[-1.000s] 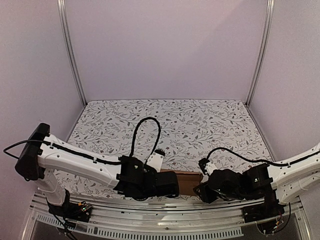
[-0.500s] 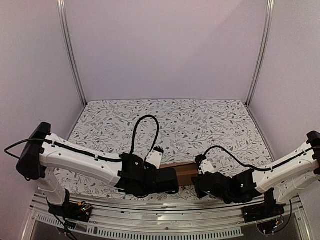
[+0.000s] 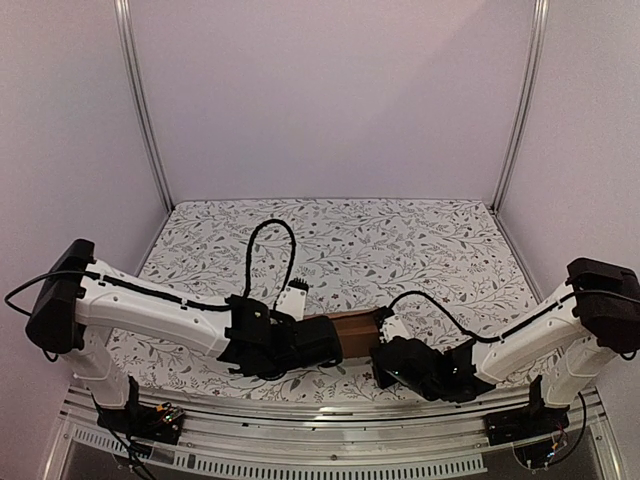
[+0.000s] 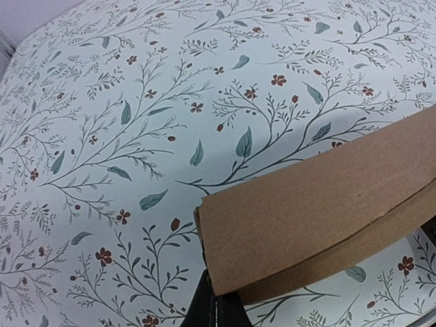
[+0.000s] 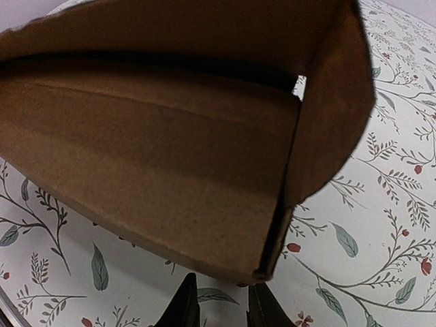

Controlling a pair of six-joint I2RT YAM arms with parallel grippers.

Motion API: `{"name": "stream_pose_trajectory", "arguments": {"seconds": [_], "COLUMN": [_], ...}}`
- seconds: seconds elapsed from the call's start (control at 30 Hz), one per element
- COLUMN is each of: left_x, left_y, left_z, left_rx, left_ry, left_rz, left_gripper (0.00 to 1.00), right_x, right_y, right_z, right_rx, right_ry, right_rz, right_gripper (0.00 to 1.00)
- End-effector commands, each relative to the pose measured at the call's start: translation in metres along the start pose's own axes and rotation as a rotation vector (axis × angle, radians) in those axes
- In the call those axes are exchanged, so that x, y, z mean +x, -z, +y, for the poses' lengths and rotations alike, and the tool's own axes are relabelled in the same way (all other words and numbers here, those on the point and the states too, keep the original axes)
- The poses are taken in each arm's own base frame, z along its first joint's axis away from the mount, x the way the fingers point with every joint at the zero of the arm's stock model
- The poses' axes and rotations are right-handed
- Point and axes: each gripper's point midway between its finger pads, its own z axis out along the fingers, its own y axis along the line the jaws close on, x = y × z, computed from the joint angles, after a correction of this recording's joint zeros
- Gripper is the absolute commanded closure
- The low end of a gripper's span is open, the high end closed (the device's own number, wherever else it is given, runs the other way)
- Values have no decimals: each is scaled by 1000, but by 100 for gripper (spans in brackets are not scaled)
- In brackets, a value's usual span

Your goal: Fold the paper box

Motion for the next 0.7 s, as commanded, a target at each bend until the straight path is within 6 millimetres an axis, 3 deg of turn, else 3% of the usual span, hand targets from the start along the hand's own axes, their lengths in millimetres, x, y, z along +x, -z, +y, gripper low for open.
{"name": "stream_pose_trajectory", "arguments": {"seconds": [0.0, 0.17, 0.27, 0.37, 0.5, 0.67], "left_x": [55, 56, 56, 56, 54, 55], "left_y": [-25, -27, -28, -28, -28, -27], "left_z": [12, 12, 10, 8, 8, 9], "left_rx": [-36, -34, -30, -25, -24, -24], "left_ry": [-77, -76, -80, -82, -85, -86], "left_rz": [191, 191, 193, 193, 188, 190], "left_gripper": [100, 100, 100, 100, 100, 100], "right_x": [-12, -21, -37, -58, -97, -138], "right_y": [8, 30, 48, 68, 89, 88], "right_z": [20, 19, 19, 15, 12, 0], "right_rx": [-104, -139, -155, -160, -188, -180], "right_ry": [-27, 13, 52, 81, 94, 33], "right_rz": [-5, 48, 57, 41, -12, -21], "right_gripper": [75, 71, 73, 80, 98, 100]}}
